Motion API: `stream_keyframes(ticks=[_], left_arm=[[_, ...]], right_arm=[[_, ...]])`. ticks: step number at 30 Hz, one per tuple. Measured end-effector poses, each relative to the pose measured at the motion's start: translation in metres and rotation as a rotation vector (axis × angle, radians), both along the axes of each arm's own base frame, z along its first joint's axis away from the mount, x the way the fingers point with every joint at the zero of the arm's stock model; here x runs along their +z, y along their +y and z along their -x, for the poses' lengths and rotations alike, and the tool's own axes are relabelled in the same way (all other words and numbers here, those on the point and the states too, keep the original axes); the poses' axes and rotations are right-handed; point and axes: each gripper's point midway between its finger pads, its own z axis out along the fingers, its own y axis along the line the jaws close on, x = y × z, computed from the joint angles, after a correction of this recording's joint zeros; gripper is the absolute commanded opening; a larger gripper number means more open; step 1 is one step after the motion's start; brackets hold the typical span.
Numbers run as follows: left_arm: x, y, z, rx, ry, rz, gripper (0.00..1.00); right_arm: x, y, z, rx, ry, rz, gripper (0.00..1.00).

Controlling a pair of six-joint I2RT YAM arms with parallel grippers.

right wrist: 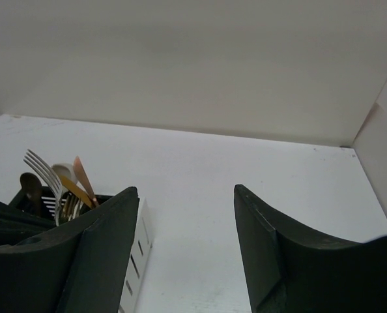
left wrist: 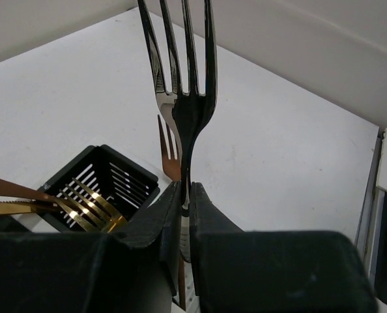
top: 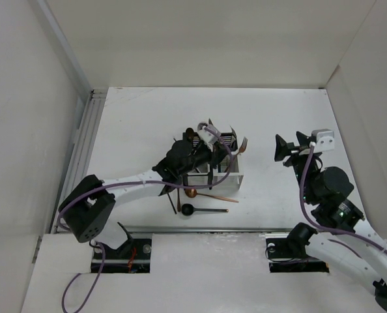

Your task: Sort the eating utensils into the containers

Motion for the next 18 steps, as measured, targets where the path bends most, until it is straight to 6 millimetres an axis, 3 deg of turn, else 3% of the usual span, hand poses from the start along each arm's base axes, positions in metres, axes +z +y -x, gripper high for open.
stream_keyframes(ticks=[7, 9, 12, 14, 18], left_arm=[[-0.014, -0.005, -0.001, 0.014, -0.026, 0.011, 0.0], [-0.024, -0.004, -0.002, 0.019, -0.018, -0.006, 0.1], [-0.04, -0.001, 0.001, 0.019, 0.004, -0.034, 0.17], [-0.049, 0.002, 0.004, 0.019, 0.023, -0.048, 0.31], [-0.055, 0.004, 0.005, 0.025, 0.039, -0.054, 0.45]], right_arm=[[-0.008, 0.003, 0.0, 0.011, 0.027, 0.016, 0.66], [-0.012, 0.006, -0.002, 0.02, 0.041, 0.029, 0.69], [-0.023, 0.014, -0.006, 0.043, 0.076, 0.065, 0.7], [-0.029, 0.02, -0.008, 0.062, 0.097, 0.086, 0.7], [-0.04, 0.029, -0.011, 0.087, 0.129, 0.118, 0.7]])
